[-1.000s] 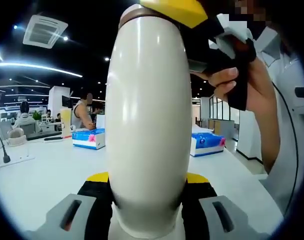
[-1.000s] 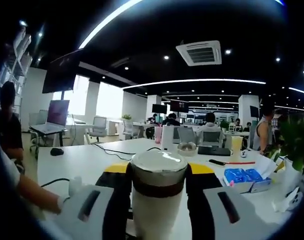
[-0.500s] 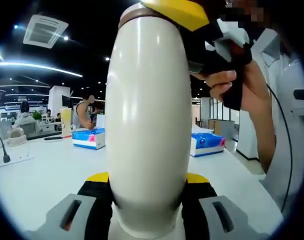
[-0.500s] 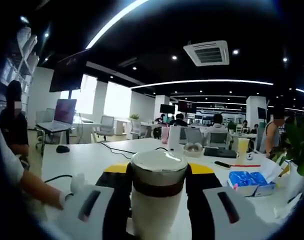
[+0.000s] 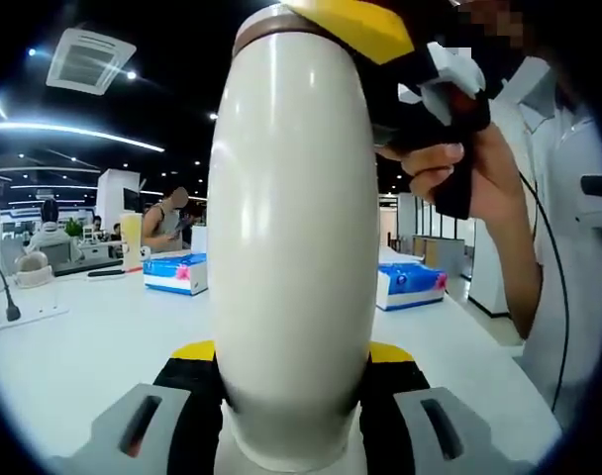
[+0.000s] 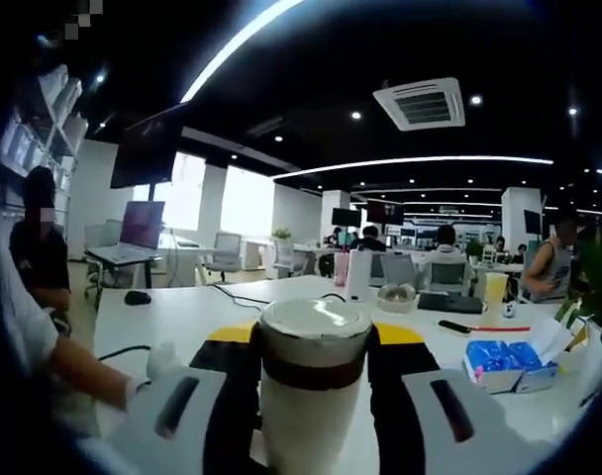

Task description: Grasp the water cup twist off the cup lid place the cup lid on the table

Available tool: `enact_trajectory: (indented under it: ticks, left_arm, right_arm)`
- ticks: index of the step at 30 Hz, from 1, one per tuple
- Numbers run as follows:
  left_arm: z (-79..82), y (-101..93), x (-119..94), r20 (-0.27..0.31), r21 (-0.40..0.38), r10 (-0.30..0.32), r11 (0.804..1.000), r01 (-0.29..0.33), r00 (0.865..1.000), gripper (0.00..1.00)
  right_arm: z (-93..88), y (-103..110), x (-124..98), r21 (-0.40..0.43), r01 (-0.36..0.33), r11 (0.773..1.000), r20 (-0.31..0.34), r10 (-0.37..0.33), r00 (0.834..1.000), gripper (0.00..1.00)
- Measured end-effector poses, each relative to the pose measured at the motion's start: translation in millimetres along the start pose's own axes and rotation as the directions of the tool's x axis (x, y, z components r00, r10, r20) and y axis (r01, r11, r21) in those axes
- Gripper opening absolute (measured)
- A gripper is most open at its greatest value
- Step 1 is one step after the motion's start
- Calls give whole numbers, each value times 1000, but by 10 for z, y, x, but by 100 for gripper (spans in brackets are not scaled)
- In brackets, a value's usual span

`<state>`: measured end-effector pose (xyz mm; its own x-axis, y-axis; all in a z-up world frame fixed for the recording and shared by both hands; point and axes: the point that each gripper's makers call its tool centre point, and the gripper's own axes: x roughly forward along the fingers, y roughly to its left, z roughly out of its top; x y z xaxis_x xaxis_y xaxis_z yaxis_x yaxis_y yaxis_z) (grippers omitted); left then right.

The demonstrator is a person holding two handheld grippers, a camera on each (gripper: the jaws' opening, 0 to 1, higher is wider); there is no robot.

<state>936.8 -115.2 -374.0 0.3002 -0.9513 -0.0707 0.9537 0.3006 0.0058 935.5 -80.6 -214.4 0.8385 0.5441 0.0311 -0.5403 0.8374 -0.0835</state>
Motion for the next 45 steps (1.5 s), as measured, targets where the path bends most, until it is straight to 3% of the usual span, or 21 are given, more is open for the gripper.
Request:
enact_trajectory:
  ticks: [12,21,31,38,42,45]
  left_arm:
    - [-3,10,-5,-3,3,4,1000,-4,1000,54]
    - [-11,24,-8,-9,9,8,1000,-8,1000,55]
    - [-63,32,0,-39,29,18,999,-17,999,55]
    - [-61,33,6,-33,26,13,1000,-12,999,55]
    - [-58,36,4,-30,17,12,1000,-11,999,55]
    - [-55,38,2,-29,9,10,1000,-10,1000,55]
  right_arm:
    - [4,15,17,7,-83,997,-3,83,997,45]
    - [10,54,30,-3,-174,985,-3,174,985,45]
    - [7,83,37,6,-304,953,7,304,953,45]
    - [-6,100,59,18,-331,943,13,331,944,45]
    - [0,133,72,17,-379,925,35,378,925,45]
    - [12,132,93,24,-432,902,46,430,902,45]
